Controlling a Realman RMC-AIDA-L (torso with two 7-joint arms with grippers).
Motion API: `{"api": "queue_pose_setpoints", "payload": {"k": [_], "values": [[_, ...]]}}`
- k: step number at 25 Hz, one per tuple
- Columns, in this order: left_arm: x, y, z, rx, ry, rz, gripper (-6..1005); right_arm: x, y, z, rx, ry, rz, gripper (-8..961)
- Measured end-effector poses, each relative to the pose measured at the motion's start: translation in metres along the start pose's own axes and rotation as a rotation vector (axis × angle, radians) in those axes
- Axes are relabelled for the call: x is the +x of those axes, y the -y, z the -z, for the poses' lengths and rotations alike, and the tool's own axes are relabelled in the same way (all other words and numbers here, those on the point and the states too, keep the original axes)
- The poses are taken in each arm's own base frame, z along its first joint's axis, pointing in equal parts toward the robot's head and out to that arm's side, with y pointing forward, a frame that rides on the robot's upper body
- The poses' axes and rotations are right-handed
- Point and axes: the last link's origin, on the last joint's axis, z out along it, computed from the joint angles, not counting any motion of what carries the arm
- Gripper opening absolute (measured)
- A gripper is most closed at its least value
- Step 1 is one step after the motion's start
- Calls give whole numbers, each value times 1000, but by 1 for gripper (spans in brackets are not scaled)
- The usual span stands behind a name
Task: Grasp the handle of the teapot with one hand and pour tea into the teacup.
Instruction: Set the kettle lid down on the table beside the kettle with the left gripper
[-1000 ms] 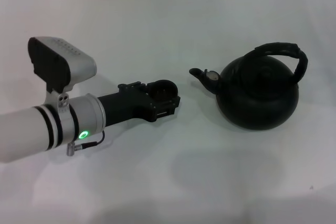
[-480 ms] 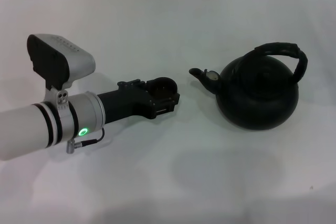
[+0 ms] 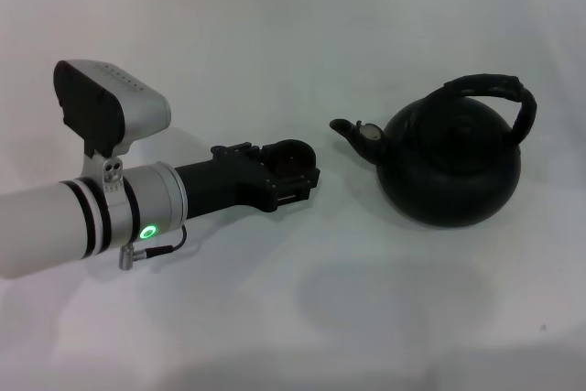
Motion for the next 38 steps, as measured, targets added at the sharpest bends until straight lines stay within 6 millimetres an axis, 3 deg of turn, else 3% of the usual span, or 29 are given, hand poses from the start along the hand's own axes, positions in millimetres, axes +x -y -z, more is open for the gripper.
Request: {"api": "queue_pose_setpoints", "payload": {"k": [38], "values": [[1, 7, -10, -7, 47, 42, 747, -2, 1, -2, 7, 3, -3, 786]]}}
